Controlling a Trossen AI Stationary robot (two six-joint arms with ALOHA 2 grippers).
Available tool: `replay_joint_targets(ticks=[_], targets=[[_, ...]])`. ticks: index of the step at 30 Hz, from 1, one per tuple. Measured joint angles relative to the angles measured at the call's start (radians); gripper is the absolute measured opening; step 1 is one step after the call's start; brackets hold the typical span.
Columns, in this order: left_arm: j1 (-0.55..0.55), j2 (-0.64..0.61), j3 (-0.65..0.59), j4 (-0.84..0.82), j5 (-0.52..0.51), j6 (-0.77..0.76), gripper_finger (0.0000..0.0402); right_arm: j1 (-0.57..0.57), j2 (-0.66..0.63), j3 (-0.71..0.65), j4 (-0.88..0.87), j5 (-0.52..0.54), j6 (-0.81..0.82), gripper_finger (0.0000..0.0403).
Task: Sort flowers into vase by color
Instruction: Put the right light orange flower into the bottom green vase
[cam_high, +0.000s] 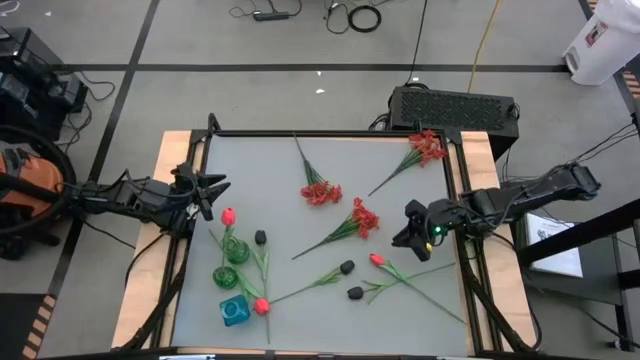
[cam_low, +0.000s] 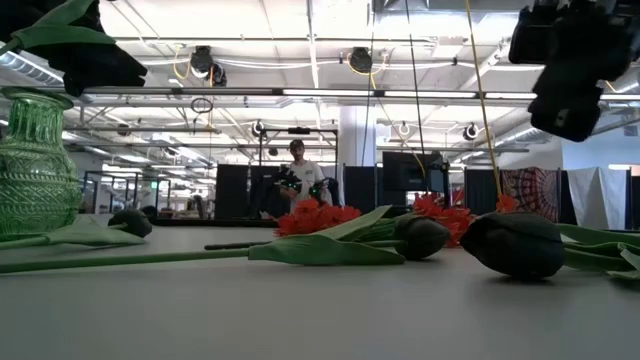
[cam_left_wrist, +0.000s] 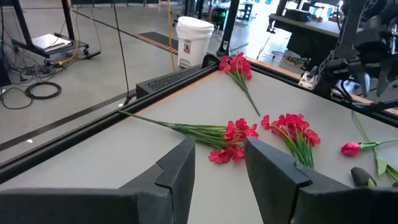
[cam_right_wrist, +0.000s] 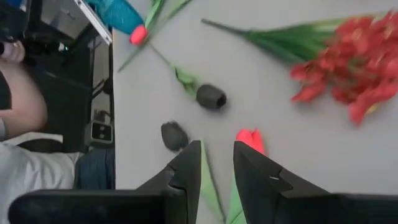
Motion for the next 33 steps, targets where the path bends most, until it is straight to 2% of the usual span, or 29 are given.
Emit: replay_joint_targets(ticks=[19,33], targets=[[0.000,0.000,0.000,0.000,0.000,0.000,0.0145,0.157,0.274,0.000,0.013,-0.013,0.188,0.0086],[0.000,0.000,0.000,-0.001,0.000,0.001,0.0145,0.210,0.437,-0.001,0.110,-0.013,0.216,0.0086]])
